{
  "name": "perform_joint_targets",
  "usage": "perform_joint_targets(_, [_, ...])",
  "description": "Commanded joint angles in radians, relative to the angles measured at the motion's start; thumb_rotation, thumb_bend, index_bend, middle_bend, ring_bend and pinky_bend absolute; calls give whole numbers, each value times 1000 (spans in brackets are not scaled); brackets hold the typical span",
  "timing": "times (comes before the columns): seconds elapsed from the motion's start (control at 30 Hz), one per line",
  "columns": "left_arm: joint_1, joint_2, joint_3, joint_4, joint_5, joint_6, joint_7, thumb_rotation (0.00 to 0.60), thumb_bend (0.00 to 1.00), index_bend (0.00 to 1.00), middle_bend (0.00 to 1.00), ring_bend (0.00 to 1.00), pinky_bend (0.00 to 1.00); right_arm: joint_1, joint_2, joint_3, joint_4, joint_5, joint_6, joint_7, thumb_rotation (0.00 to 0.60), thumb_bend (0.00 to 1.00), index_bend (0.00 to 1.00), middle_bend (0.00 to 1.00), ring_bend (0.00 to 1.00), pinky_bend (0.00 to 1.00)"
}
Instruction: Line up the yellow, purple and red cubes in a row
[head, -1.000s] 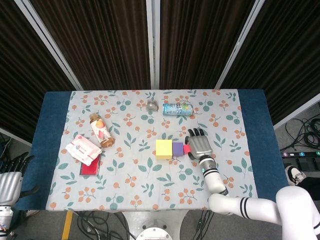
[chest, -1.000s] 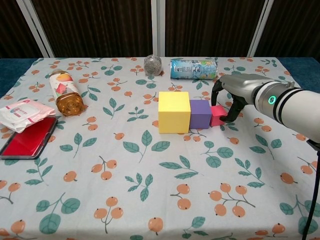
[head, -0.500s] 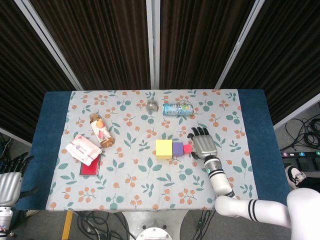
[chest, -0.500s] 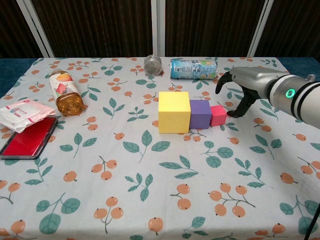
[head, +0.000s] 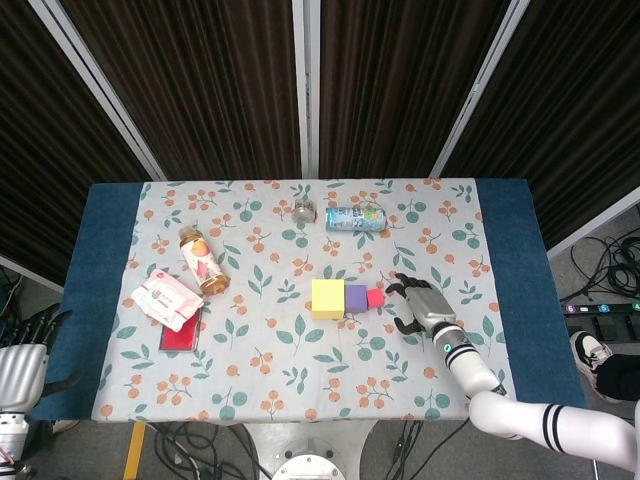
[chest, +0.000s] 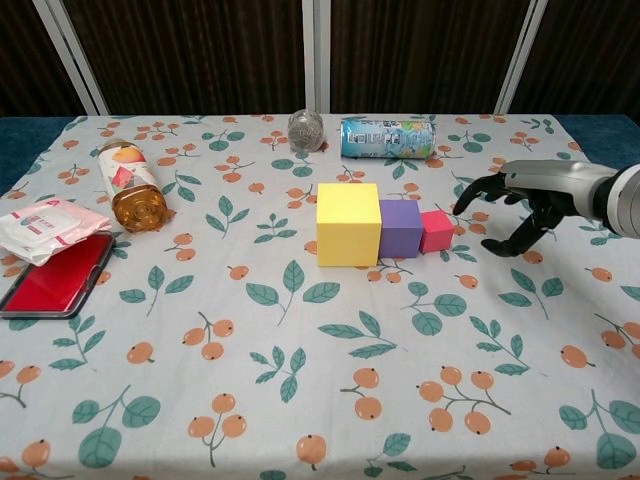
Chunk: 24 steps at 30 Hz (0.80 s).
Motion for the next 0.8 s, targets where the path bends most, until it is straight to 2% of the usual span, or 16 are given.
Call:
perform_joint_targets(0.03, [2, 2, 2, -3, 1, 2, 2, 600, 92, 197, 185, 130, 166, 4, -3, 1, 32, -2, -32, 37, 600, 367, 206, 0, 0, 0])
perform_joint_targets(0.4, [1, 4, 2, -10, -2, -3, 10, 600, 91, 197, 185, 131, 166, 40, -20, -30, 68, 9, -60, 61, 600, 367, 206, 0, 0, 0])
perform_joint_targets(0.8, [-3, 1, 0, -3, -5, -10, 4, 600, 92, 197, 185, 130, 166, 59, -33, -63, 59, 5, -30, 60, 600, 366, 206, 0, 0, 0])
